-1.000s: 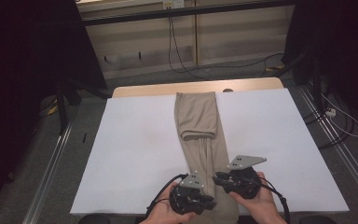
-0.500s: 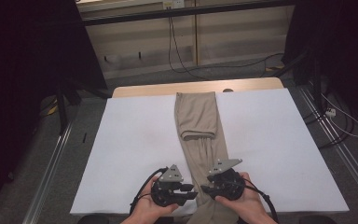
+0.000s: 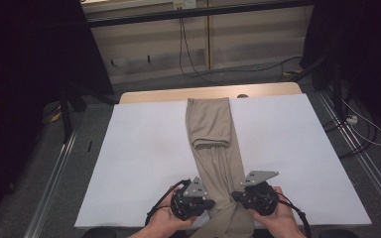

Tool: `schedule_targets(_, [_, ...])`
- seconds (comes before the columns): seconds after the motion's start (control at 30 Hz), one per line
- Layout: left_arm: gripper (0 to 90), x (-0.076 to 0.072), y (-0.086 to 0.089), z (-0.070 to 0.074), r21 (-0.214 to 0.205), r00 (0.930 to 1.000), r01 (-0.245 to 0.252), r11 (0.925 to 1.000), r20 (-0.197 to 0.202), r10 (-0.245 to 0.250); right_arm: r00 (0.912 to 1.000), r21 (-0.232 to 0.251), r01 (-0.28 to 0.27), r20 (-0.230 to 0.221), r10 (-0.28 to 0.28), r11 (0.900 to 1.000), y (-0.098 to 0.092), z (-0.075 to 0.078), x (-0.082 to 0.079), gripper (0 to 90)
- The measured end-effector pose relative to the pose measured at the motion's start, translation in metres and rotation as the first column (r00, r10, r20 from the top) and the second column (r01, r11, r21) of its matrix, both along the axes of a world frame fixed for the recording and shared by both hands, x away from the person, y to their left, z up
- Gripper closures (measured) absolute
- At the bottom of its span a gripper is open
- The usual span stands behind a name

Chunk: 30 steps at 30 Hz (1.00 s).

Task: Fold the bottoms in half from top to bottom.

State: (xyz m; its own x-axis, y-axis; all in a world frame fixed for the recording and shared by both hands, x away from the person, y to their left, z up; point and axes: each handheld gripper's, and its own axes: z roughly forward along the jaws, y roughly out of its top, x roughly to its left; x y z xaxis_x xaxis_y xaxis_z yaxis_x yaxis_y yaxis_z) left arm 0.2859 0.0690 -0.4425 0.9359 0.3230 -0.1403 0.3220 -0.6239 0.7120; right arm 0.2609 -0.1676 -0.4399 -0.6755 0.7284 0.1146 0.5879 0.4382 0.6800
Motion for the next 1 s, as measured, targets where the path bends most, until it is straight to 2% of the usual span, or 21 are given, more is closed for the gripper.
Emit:
schedule_targets(0.13, [90.0,-0.001,0.002,0.004,-0.014,0.9999,-0.008,0.9999,-0.013,0.008,0.9998,-0.011,0.018,0.012,-0.017,0.9998,-0.009,0.004,-0.005,90.0])
schedule_targets(0.27, [90.0,-0.003,-0.004,0.001,-0.012,0.9993,-0.003,0.9999,-0.038,0.003,0.9983,0.029,0.059,-0.002,-0.059,0.9978,-0.029,0.008,-0.009,90.0])
schedule_targets(0.3, [90.0,-0.005,-0.006,0.001,0.001,0.9996,-0.001,1.0000,-0.030,0.001,0.9976,0.029,0.069,-0.006,-0.069,0.9972,-0.034,0.009,-0.010,90.0])
schedule_targets(0.33, [90.0,-0.006,-0.007,0.001,-0.007,0.9992,0.016,0.9999,-0.038,-0.016,0.9966,0.019,0.082,-0.007,-0.082,0.9965,-0.036,0.008,-0.012,90.0])
schedule_targets(0.37, [90.0,-0.007,-0.008,0.001,0.003,0.9989,0.026,0.9996,-0.039,-0.026,0.9962,0.015,0.087,-0.012,-0.086,0.9961,-0.039,0.005,-0.014,90.0])
schedule_targets(0.43, [90.0,-0.012,-0.010,0.001,0.021,0.9989,0.028,0.9994,-0.038,-0.028,0.9959,0.012,0.085,-0.034,-0.084,0.9963,-0.040,0.001,-0.016,90.0])
schedule_targets(0.47, [90.0,-0.014,-0.010,0.000,0.017,0.9985,0.027,0.9995,-0.049,-0.026,0.9953,0.004,0.083,-0.051,-0.083,0.9965,-0.039,-0.001,-0.016,89.0])
schedule_targets(0.5, [90.0,-0.016,-0.009,0.000,0.026,0.9986,0.036,0.9990,-0.040,-0.035,0.9944,0.000,0.086,-0.061,-0.086,0.9963,-0.039,-0.002,-0.016,88.2])
schedule_targets(0.53, [90.0,-0.017,-0.007,0.001,0.033,0.9986,0.026,0.9991,-0.046,-0.025,0.9932,-0.012,0.093,-0.069,-0.094,0.9956,-0.039,-0.004,-0.016,86.4])
schedule_targets(0.57, [90.0,-0.017,-0.005,0.001,0.032,0.9982,0.026,0.9991,-0.054,-0.025,0.9915,-0.024,0.106,-0.074,-0.107,0.9941,-0.039,-0.004,-0.015,82.1])
schedule_targets(0.63, [90.0,-0.017,0.001,0.002,0.030,0.9974,0.022,0.9993,-0.068,-0.020,0.9910,-0.025,0.119,-0.059,-0.120,0.9926,-0.040,-0.003,-0.011,80.4])
schedule_targets(0.67, [90.0,-0.016,0.003,0.002,0.034,0.9970,0.031,0.9989,-0.072,-0.028,0.9921,-0.022,0.115,-0.048,-0.116,0.9931,-0.040,-0.002,-0.007,78.9])
schedule_targets(0.7, [90.0,-0.015,0.005,0.002,0.016,0.9973,0.030,0.9994,-0.068,-0.028,0.9914,0.000,0.124,-0.040,-0.124,0.9922,-0.040,0.000,-0.002,76.7])
schedule_targets(0.73, [90.0,-0.013,0.008,0.002,-0.004,0.9955,0.021,0.9998,-0.092,-0.021,0.9922,0.021,0.122,-0.030,-0.121,0.9923,-0.040,0.002,0.006,75.2])
schedule_targets(0.77, [89.0,-0.011,0.009,0.003,-0.026,0.9931,0.012,0.9996,-0.116,-0.015,0.9938,0.023,0.110,-0.016,-0.110,0.9937,-0.038,0.004,0.014,73.6])
schedule_targets(0.8, [86.5,-0.009,0.010,0.004,-0.039,0.9937,0.007,0.9992,-0.112,-0.011,0.9939,0.020,0.110,0.001,-0.110,0.9937,-0.036,0.006,0.024,71.8])
schedule_targets(0.87, [82.3,-0.004,0.010,0.006,-0.037,0.9968,0.007,0.9993,-0.079,-0.010,0.9949,0.028,0.099,0.013,-0.100,0.9946,-0.030,0.007,0.049,71.0])
schedule_targets(0.9, [80.1,0.000,0.010,0.005,-0.053,0.9971,-0.007,0.9986,-0.076,0.003,0.9945,0.022,0.099,0.031,-0.100,0.9948,-0.027,0.007,0.062,70.1])
schedule_targets(0.93, [75.0,0.004,0.009,0.004,-0.049,0.9976,-0.024,0.9985,-0.066,0.020,0.9934,0.021,0.108,0.036,-0.109,0.9939,-0.024,0.007,0.075,69.6])
schedule_targets(1.0, [73.0,0.010,0.008,-0.001,-0.031,0.9984,-0.029,0.9991,-0.048,0.028,0.9925,0.018,0.116,0.039,-0.116,0.9931,-0.018,0.004,0.100,69.6])
